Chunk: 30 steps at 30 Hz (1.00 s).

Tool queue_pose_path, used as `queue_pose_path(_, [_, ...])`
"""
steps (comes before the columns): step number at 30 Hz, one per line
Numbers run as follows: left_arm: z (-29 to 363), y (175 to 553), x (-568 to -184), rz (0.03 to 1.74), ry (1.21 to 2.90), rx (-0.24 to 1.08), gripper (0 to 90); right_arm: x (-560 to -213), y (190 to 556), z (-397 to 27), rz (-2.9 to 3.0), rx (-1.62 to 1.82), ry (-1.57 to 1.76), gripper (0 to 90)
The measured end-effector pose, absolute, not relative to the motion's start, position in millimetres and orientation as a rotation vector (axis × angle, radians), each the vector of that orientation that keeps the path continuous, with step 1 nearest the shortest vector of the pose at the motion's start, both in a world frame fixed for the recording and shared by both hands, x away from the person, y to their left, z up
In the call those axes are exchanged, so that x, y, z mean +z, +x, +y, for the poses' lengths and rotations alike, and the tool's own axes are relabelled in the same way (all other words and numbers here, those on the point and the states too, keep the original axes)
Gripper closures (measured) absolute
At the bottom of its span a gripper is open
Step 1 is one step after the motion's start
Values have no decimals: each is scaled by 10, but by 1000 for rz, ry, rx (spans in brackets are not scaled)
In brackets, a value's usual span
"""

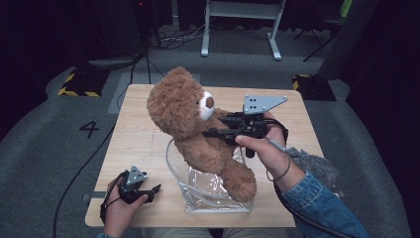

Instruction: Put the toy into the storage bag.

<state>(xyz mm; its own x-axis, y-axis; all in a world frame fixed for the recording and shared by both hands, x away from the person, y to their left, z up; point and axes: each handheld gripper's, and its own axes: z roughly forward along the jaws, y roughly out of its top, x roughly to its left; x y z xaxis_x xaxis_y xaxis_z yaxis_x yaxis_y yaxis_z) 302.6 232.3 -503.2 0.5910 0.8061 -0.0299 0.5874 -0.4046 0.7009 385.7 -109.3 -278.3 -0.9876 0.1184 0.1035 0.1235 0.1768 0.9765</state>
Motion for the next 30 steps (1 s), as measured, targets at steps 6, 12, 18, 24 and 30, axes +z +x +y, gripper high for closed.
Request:
queue_pose_path(6, [2324, 3027, -5031, 1099, 2139, 412, 281, -2888, 3911, -938, -2457, -1937, -226, 689])
queue_pose_path(12, [2324, 3027, -5031, 1098, 2139, 413, 282, -2981, 3955, -798, -2540, -1830, -213, 683])
queue_pose_path(18, [2322, 3029, -5030, 1099, 2142, 415, 282, -3003, 3971, -656, -2608, -1761, -194, 675])
queue_pose_path(24, [2320, 3030, -5031, 1099, 2140, 413, 282, -2945, 4013, -574, -2645, -1723, -235, 663])
queue_pose_path(30, [2318, 3028, -5030, 1100, 2136, 408, 283, -3023, 4011, -489, -2709, -1644, -235, 650])
